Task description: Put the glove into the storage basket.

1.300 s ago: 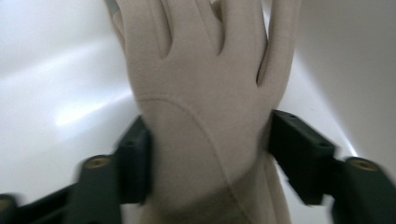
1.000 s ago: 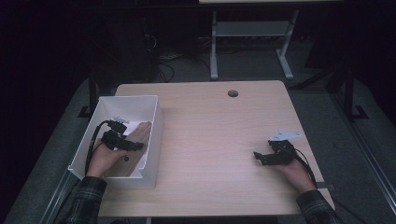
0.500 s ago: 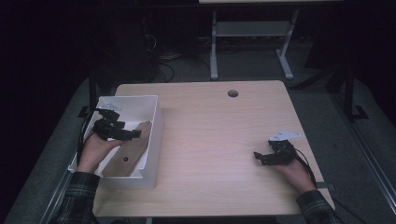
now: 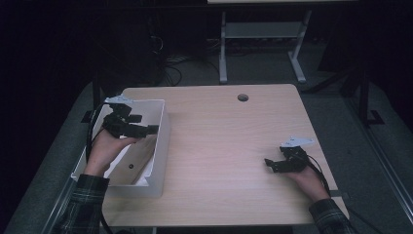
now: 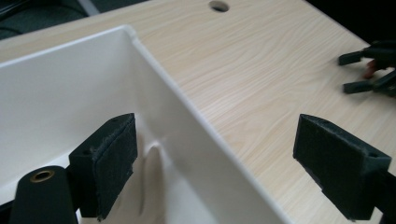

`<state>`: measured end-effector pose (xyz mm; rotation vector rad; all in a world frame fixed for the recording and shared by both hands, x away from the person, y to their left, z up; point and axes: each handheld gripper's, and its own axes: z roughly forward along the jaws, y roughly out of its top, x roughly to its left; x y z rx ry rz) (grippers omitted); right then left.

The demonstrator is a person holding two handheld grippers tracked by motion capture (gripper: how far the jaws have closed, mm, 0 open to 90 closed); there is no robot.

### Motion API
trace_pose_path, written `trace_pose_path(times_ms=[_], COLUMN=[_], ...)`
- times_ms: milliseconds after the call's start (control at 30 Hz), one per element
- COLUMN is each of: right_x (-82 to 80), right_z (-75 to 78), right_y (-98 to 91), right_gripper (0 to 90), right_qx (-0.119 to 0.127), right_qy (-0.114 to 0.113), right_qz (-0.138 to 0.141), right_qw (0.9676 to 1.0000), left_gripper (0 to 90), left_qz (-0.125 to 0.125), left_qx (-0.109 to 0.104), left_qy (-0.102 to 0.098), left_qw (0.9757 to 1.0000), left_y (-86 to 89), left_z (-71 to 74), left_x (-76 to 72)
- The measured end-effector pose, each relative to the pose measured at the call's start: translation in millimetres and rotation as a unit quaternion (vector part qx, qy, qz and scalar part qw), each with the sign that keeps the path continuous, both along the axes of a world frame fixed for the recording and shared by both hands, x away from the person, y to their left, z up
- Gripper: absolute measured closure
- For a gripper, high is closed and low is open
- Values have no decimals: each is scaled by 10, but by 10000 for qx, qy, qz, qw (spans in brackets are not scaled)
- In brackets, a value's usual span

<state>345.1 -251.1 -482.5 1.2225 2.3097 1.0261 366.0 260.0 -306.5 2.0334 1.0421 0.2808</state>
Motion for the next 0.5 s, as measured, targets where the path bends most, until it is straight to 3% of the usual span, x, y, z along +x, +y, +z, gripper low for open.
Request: trace_pose_path(times_ms=[100, 367, 500], right_x=[-1, 0, -1], right_z=[1, 1, 1], right_y=[1, 0, 2], right_gripper=[163, 163, 161], right_qx=[4, 2, 5], right_qy=[8, 4, 9], right_qz=[-4, 0, -2], right_qw=[10000, 10000, 10000], left_gripper=[131, 132, 132], left_qz=[-191, -412, -559], left_qx=[-72, -238, -218], left_qy=[-53, -101, -120], left_qw=[9998, 9988, 9981], left_y=[-188, -536, -760], left_z=[61, 142, 157], left_x=[-9, -27, -43])
